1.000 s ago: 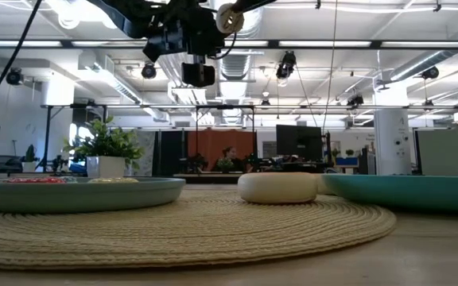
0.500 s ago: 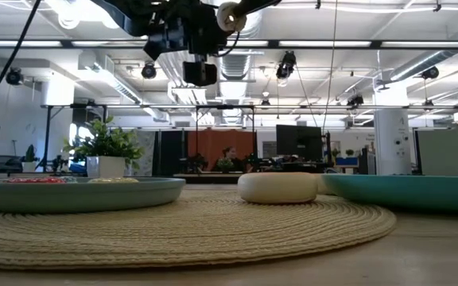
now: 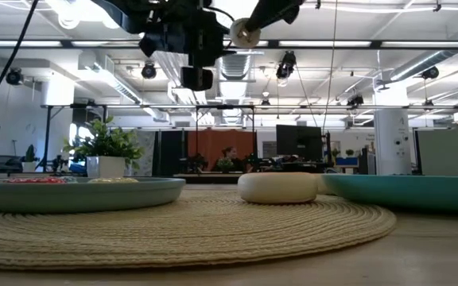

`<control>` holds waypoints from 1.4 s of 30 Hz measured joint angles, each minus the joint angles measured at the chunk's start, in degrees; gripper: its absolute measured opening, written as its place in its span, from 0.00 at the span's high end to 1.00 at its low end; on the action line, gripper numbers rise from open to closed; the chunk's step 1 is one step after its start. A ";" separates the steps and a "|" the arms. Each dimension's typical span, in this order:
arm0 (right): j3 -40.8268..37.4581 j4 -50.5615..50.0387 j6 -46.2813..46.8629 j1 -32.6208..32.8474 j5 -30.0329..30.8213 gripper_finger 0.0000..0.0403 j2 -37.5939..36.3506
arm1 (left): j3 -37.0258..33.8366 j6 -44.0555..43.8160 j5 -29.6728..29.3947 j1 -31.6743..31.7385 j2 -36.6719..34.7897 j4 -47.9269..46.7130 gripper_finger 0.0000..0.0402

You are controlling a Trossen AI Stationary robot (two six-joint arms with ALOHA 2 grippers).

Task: Pick & Place donuts
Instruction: Put the small white donut on the blue plate

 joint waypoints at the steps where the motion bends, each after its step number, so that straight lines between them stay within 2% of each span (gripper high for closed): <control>1: -0.18 -0.11 1.93 -0.18 0.00 0.96 0.00 | 0.00 1.40 -0.69 -0.11 -1.01 -1.75 0.74; 4: -0.84 0.06 8.70 -0.92 0.00 0.96 0.00 | 0.02 7.96 -7.94 -1.85 -5.21 -7.75 0.74; 9: -4.36 7.31 15.61 -1.86 -0.34 0.96 0.00 | 0.02 19.64 -27.52 -7.47 -13.89 -19.37 0.75; 14: -7.16 17.51 24.78 -3.94 -12.32 0.96 3.19 | 0.04 23.51 -42.62 -13.78 -20.94 -24.88 0.75; 18: -7.19 21.82 30.69 -4.34 -17.53 0.96 8.04 | 0.04 23.39 -49.73 -16.28 -25.38 -28.38 0.75; 23: -5.11 24.60 38.14 -4.34 -24.21 0.96 14.30 | -0.01 21.66 -55.05 -17.39 -30.13 -35.10 0.75; 27: -2.62 25.65 43.07 -4.36 -27.47 0.96 18.96 | -2.16 21.08 -56.30 -17.68 -33.79 -35.94 0.75; 33: -0.28 26.43 50.82 -4.14 -30.67 0.96 25.68 | -7.79 20.82 -56.91 -17.68 -39.07 -35.54 0.75; 42: 1.52 26.08 55.42 -1.98 -32.58 0.96 32.97 | -17.50 19.09 -56.89 -17.68 -44.75 -31.81 0.75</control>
